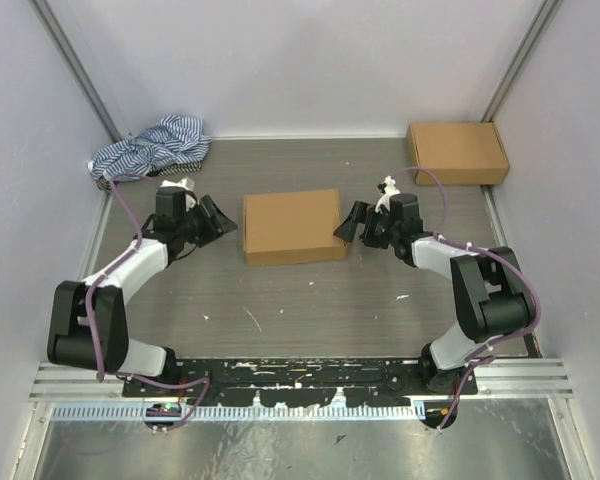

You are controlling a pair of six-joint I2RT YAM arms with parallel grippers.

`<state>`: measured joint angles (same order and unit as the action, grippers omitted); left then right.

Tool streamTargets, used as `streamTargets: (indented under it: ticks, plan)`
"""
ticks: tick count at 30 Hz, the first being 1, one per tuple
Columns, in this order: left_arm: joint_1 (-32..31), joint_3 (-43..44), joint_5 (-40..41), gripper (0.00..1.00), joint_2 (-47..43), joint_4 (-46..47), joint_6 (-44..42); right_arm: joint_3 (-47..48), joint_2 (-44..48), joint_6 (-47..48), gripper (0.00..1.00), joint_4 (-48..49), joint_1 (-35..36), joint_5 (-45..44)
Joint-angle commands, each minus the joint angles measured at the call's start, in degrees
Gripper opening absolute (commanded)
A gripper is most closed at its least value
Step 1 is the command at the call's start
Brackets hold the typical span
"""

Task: Fold the paper box

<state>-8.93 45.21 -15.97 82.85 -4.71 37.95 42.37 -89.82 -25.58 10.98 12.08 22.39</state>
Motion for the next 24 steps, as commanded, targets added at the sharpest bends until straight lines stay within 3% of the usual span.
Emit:
streamTargets:
  ticks: [1,12,24]
  plan:
    - [-0.08,-0.97,-5.34,0.59,-5.14,9.3,-0.88,-0.57,-1.93,0.65,1.0,15.86,0.18,6.58]
    - [-4.52,2.89,-10.55,0.57,5.76,18.76,-0.8,-5.7,-3.17,-0.69,0.91,21.26,0.16,15.86]
    - [-7.43,3.03,-7.11,0.55,11.3,17.66,-1.41,-15.72,14.79,0.7,0.87,12.14,1.95,16.95]
